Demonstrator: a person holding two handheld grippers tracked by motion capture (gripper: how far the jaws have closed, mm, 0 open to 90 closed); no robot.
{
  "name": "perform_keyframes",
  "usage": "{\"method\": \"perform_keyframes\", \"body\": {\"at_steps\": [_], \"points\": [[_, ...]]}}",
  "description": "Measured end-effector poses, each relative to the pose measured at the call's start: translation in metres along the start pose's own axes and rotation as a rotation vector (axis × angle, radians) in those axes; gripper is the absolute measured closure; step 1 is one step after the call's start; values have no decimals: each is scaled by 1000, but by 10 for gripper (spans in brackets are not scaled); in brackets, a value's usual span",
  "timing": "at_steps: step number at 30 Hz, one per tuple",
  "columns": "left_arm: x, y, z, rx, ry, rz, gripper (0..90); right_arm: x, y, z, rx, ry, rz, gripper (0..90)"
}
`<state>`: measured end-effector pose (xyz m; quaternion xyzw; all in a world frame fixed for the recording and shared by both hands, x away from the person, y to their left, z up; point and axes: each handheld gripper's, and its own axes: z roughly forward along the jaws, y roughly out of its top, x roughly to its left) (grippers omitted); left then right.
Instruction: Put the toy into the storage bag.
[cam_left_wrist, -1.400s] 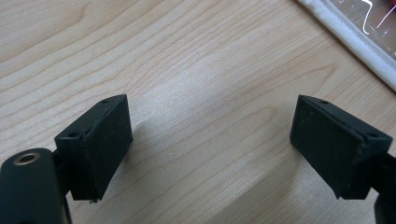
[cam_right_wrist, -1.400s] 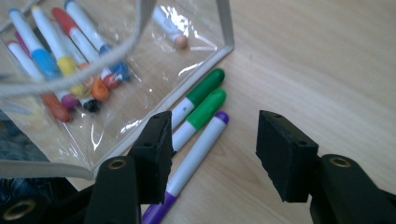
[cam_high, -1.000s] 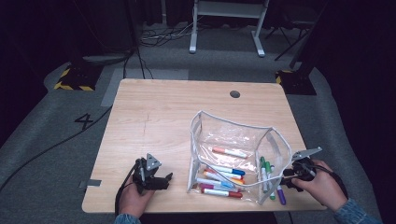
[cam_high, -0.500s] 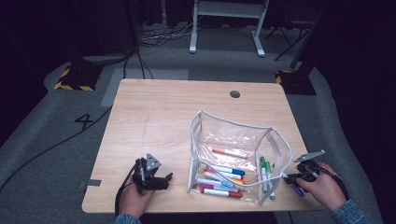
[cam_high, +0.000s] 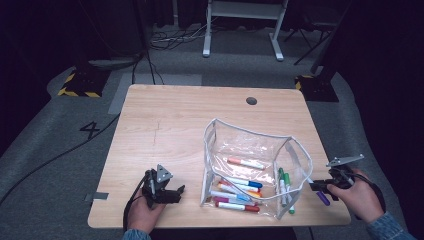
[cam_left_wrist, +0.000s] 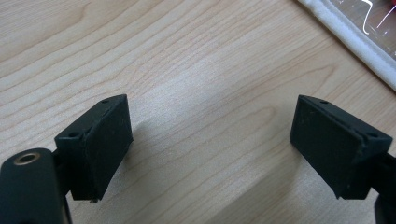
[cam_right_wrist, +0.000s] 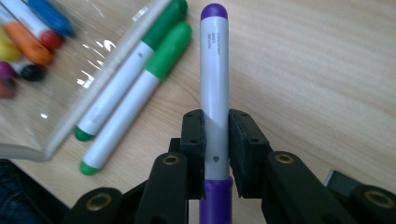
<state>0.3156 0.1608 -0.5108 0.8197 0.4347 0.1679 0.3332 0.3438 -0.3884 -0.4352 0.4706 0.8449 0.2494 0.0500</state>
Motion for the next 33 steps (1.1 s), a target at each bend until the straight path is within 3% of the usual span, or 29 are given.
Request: {"method": "perform_keyframes", "body": {"at_steps": [18,25,33], "points": [[-1,-2,-1,0,2,-5,131,12,52,-64,-65,32,-85,770],[-1,-1,-1,-2,8,-10,123,25,71,-90,-105,57,-123,770],[0,1,2,5,3,-9,87,47,95,-114,-122,74,-204,770]]}}
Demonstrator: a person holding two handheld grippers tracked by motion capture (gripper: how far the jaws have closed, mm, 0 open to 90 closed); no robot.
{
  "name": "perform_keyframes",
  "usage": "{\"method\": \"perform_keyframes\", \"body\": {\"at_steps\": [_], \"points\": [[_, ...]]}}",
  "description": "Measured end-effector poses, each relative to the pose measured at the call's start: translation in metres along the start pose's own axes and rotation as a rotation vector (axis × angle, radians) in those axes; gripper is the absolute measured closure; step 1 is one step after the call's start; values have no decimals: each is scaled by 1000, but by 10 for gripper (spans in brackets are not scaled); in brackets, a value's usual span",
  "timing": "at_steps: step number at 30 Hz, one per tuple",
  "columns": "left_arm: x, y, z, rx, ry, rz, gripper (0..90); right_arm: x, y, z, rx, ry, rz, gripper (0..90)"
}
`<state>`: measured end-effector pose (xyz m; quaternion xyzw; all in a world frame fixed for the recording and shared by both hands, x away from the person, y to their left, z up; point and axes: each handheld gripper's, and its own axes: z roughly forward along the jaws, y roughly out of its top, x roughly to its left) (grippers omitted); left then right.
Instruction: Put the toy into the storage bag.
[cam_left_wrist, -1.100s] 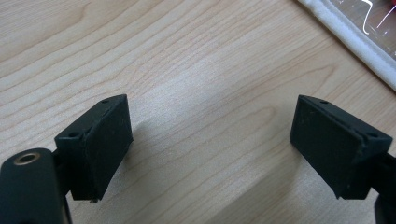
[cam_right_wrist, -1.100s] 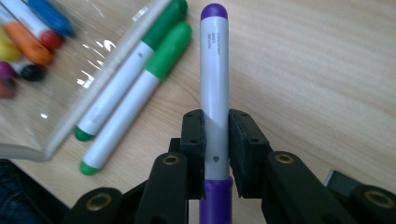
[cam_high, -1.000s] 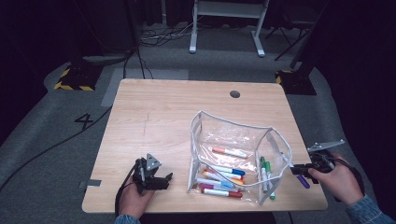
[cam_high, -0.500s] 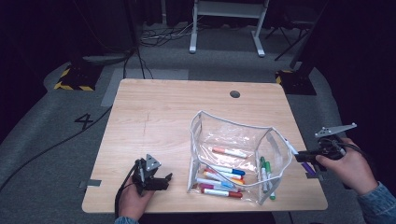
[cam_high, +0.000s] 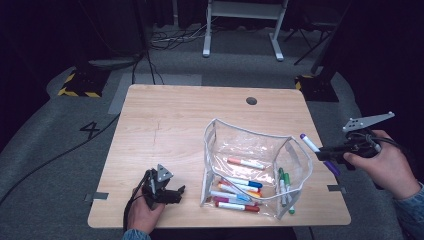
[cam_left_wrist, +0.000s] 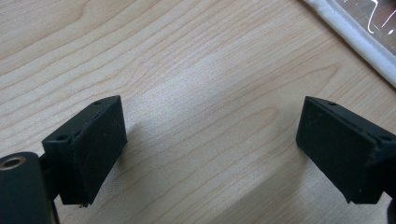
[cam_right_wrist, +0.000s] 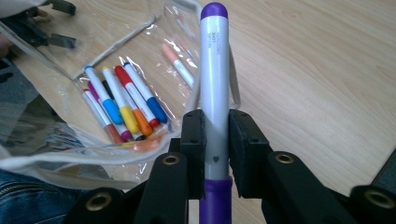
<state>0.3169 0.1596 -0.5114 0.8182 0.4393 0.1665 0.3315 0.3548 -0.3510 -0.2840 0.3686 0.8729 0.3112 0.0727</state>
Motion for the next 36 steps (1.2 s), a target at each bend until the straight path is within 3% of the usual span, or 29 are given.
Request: {"method": "perform_keyframes", "body": {"at_steps": [7,17,19,27,36], "points": [[-1,0,0,12,0,12,62,14,20,-5,-3,34,-52,770],[-1,1,2,25,-6,17,0,39,46,1,19,90,-143,770],[-1,1,2,27,-7,16,0,49,55,5,24,111,-180,770],[0,2,2,31,-8,17,0,70,72,13,39,151,-251,770],[0,2,3,28,0,8,0,98,87,38,70,198,-363,770]]}}
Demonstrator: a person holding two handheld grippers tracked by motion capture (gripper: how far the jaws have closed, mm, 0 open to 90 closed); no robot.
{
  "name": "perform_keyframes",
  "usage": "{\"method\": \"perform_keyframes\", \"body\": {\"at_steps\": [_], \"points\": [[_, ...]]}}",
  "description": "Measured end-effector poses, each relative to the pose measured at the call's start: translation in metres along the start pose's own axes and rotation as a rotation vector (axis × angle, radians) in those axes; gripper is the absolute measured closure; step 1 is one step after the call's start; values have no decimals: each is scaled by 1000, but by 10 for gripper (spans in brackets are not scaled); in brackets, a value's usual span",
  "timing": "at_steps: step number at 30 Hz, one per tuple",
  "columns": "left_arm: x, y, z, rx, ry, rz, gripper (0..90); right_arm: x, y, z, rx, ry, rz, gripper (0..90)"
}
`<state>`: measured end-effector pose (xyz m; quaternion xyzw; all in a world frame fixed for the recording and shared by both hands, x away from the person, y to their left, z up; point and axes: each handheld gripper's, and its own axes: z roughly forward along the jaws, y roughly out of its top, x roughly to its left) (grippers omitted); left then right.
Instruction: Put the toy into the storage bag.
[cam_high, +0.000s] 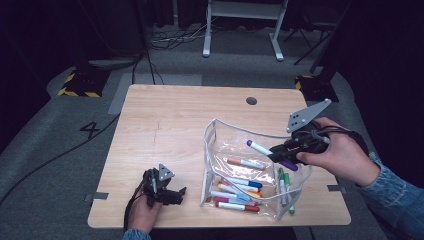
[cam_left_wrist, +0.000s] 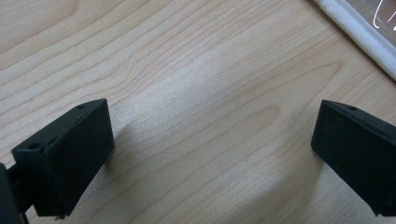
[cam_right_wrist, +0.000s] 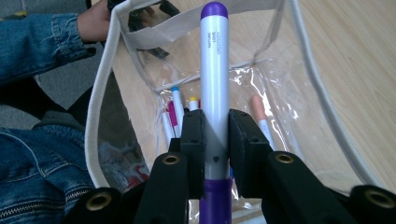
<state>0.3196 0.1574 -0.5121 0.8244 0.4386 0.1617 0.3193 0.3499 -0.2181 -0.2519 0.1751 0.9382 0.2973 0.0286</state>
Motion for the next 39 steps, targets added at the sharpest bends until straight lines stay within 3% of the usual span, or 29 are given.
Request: {"method": "perform_keyframes", "body": {"at_steps": [7,16,27,39], "points": [[0,0,0,-1,1,-1,0,6,12,20,31,38,-44,770],[0,0,0,-3,1,-4,0,13,21,59,111,102,-80,770],[0,0,0,-3,1,-4,0,17,22,96,197,155,-104,770],[0,0,0,-3,1,-4,0,18,19,125,294,181,-129,770]]}}
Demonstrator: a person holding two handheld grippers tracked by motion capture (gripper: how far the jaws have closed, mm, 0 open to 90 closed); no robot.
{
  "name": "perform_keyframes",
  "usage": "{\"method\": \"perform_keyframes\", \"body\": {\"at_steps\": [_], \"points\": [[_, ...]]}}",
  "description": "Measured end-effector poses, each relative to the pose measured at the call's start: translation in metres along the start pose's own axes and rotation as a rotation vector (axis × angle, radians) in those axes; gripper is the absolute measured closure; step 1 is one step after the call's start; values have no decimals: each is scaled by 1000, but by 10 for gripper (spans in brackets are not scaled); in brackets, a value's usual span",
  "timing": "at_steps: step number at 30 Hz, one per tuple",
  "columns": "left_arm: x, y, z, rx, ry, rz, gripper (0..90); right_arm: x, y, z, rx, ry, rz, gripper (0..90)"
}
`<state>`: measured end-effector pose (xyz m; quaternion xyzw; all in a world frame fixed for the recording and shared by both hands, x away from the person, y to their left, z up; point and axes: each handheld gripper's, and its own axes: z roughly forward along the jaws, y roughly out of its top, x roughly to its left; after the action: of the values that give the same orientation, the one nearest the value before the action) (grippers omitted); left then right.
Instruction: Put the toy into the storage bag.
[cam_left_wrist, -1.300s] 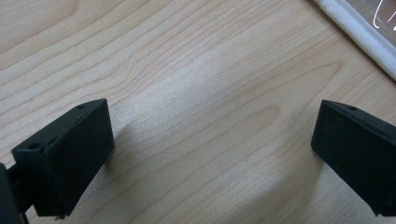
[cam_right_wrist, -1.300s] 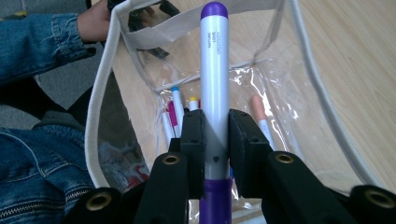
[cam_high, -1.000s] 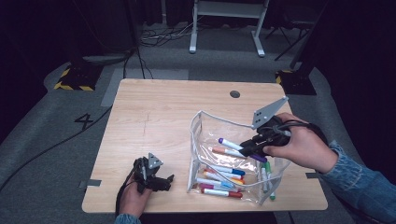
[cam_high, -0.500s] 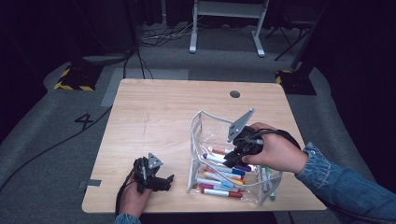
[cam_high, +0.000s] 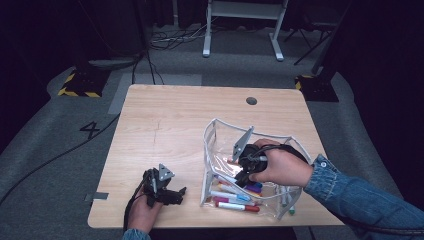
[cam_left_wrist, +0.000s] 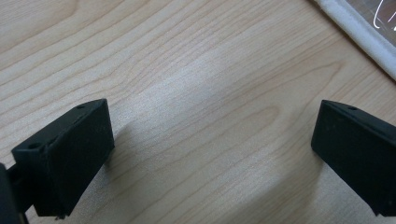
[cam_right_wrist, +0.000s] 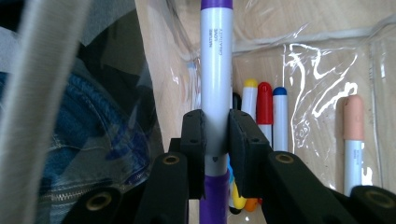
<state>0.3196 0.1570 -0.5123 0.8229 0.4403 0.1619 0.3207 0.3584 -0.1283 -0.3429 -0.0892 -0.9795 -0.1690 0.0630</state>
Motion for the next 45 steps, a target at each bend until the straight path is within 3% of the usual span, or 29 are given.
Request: {"method": "perform_keyframes", "body": {"at_steps": [15,25,26,27,28,29,31,32,33,39,45], "points": [[0,0,0,0,0,0,0,-7,-2,37,149,16,1,771],[0,0,0,0,-1,1,0,-13,-9,50,200,10,-6,769],[0,0,0,0,0,0,0,-14,-10,51,204,12,-10,750],[0,0,0,0,0,0,0,-14,-11,51,202,9,-12,631],[0,0,0,0,0,0,0,-15,-12,51,172,-12,-26,510],[0,0,0,0,0,0,0,-14,-13,43,85,-45,-26,424],[0,0,0,0,0,0,0,-14,-14,39,67,-46,-14,418],[0,0,0,0,0,0,0,-13,-14,32,30,-52,-1,405],[0,0,0,0,0,0,0,-13,-16,14,-45,-96,6,386],[0,0,0,2,0,3,0,-9,-30,-41,-242,-186,42,379],[0,0,0,2,0,3,0,-9,-67,-95,-354,-277,128,388]]}}
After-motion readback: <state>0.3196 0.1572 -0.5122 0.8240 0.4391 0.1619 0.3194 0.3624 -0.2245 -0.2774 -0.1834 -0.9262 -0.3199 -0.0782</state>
